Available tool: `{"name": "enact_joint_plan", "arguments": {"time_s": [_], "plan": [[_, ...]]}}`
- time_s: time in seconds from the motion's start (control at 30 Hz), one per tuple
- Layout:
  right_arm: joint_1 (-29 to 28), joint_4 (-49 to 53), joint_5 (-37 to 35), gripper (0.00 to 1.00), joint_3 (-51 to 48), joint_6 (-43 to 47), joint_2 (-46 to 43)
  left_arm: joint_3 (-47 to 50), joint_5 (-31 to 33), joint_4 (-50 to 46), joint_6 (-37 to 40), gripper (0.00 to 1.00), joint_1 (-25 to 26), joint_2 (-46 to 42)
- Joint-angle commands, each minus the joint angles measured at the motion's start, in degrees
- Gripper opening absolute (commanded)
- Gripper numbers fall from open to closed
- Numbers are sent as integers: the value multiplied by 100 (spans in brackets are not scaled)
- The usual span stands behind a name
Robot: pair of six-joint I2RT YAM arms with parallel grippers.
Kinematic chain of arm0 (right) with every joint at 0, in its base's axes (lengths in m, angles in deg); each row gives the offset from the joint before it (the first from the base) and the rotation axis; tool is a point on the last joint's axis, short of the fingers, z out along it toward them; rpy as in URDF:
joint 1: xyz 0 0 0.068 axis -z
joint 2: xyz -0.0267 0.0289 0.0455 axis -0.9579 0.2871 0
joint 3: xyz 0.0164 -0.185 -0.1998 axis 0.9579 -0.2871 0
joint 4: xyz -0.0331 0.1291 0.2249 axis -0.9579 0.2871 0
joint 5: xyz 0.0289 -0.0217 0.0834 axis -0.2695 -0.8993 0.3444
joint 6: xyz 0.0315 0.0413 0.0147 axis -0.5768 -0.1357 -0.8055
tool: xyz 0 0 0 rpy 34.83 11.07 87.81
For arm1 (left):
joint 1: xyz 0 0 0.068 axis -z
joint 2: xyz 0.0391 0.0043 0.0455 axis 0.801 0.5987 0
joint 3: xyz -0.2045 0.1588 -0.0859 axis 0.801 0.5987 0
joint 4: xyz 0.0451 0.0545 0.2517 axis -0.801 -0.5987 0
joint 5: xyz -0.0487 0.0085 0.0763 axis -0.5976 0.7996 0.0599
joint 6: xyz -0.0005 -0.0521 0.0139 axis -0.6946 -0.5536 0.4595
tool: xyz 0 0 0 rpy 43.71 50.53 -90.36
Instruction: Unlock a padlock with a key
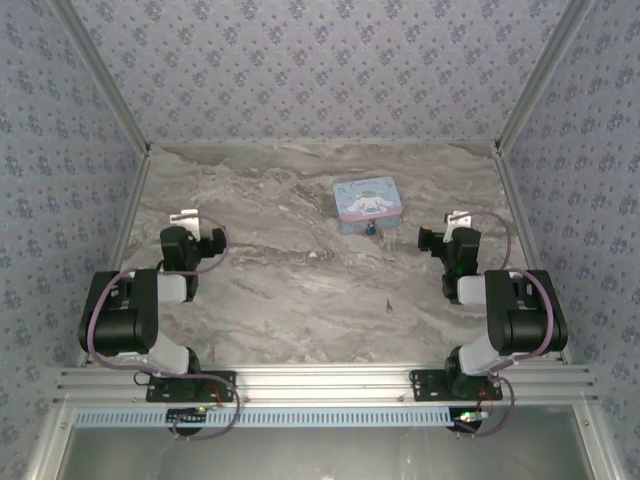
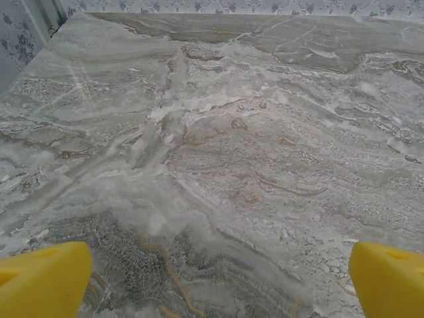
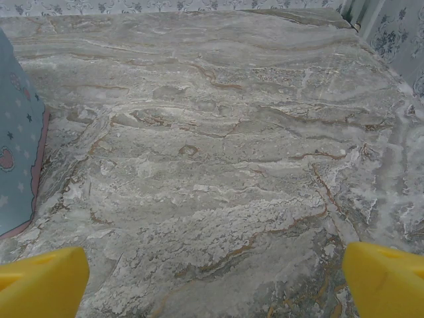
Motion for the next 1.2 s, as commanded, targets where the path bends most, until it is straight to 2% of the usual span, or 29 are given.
{"name": "enact_joint_plan", "arguments": {"time_s": [0.0,0.83,0.9,1.17], "plan": [[35,68,70,100,112,110,12,-90,-65,4,-31,99,-9,30],[106,69,228,100,114,76,0,-103,-54,-13,-29,99,-12,1],[230,278,598,100,196,74,-56,-111,-47,-137,-38,99,-14,-157],[318,1107,585,100,426,-37,-622,-288,114,-1277,-115,99,27,-1380]]}}
